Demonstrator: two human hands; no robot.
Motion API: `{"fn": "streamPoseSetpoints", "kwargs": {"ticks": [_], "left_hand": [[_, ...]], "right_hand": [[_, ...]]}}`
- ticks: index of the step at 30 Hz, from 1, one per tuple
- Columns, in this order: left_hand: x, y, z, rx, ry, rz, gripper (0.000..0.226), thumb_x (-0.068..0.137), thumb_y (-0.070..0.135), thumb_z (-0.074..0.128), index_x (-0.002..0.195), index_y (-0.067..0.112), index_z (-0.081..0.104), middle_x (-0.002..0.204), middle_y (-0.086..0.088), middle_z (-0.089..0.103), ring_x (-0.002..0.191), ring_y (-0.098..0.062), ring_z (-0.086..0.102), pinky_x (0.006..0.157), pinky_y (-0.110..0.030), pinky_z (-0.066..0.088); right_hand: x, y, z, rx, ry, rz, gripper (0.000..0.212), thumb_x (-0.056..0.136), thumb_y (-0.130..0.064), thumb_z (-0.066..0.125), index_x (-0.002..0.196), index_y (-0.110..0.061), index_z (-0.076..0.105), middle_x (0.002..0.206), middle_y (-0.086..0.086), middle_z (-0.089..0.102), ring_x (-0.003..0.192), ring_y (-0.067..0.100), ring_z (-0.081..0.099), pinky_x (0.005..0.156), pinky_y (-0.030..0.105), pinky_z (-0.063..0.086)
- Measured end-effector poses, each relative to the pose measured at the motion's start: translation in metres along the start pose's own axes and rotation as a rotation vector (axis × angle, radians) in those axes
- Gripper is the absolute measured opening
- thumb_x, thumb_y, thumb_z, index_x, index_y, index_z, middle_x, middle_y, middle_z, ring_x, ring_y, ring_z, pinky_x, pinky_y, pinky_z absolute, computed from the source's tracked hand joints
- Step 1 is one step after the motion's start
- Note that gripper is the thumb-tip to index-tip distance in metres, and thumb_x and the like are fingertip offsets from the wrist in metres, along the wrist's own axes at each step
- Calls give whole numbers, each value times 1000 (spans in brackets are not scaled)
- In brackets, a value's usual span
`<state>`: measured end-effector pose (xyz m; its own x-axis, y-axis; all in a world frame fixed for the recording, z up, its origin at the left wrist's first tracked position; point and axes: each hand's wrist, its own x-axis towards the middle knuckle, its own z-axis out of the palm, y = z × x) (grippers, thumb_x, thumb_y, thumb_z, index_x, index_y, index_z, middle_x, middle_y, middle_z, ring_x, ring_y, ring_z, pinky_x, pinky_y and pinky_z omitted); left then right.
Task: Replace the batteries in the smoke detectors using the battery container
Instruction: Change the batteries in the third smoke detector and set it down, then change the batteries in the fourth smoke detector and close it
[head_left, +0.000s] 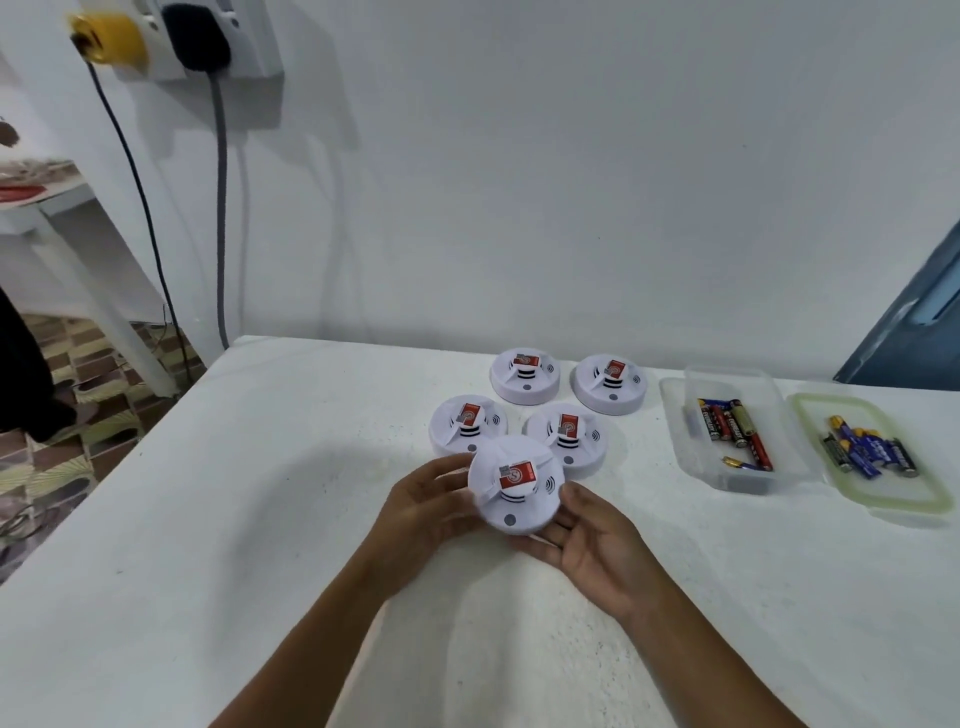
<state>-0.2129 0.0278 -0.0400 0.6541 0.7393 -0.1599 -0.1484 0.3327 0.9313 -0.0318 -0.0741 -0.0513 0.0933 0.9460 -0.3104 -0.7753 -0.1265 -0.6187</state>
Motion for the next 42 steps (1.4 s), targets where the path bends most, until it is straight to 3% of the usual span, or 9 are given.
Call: {"fn": "streamPoseSetpoints", "kwargs": {"ticks": [3,7,13,17,22,33,36,39,42], "left_hand": [[-2,15,6,638,37,245,80,62,37,81,134,34,47,140,9,50,121,-15,55,89,-32,56],[20,40,-6,1067,0,554,93,64,59,73,144,30,35,151,5,34,140,-9,27,108,-24,34],[75,89,-34,1094,124,476,85,51,55,78,126,24,54,120,12,56,109,-7,52,95,-28,47],[125,101,-56,1111,173,351,86,56,35,90,131,20,51,128,4,56,110,-10,51,91,-21,41],[178,92,-75,1192,121,201,90,56,28,91,134,15,48,132,-2,54,117,-17,53,92,-21,41],[194,71,-100,1213,-44,171,92,57,33,91,136,20,46,134,3,53,112,-7,49,91,-15,36],[194,73,-101,1224,-78,147,95,61,35,88,142,23,40,146,0,43,130,-14,41,102,-21,35],[182,80,-93,1280,-73,325,87,70,35,77,145,29,34,156,-3,26,143,-18,20,114,-38,30],[158,84,-70,1279,-157,699,66,72,39,69,133,21,53,139,-3,50,127,-11,40,103,-33,43]], "right_hand": [[3,-1,19,26,-20,-36,73,76,-23,78,135,3,45,129,28,56,117,44,56,83,51,54],[23,-16,62,-27,3,-72,34,94,-12,49,124,4,55,119,27,64,108,38,64,78,40,59],[67,-44,93,-384,151,-128,21,97,-11,49,107,1,64,102,23,70,90,37,68,87,50,54],[97,-76,84,-694,395,-345,14,91,-5,58,103,-9,64,97,13,72,83,26,70,76,39,57],[122,-104,65,-1003,481,-415,21,89,-3,57,92,-23,63,93,4,70,90,27,68,85,47,56],[143,-100,46,-1112,483,-411,19,90,-1,57,95,-17,65,94,1,70,92,17,67,87,42,56],[142,-98,47,-1180,469,-439,20,90,-1,55,95,-17,65,95,2,69,92,14,65,83,34,56],[129,-102,53,-1305,447,-464,19,87,-2,60,85,-20,65,90,-1,68,79,7,64,71,20,50],[107,-111,60,-1606,338,-250,10,80,-16,70,85,-22,63,92,-3,67,76,11,64,71,30,50]]}}
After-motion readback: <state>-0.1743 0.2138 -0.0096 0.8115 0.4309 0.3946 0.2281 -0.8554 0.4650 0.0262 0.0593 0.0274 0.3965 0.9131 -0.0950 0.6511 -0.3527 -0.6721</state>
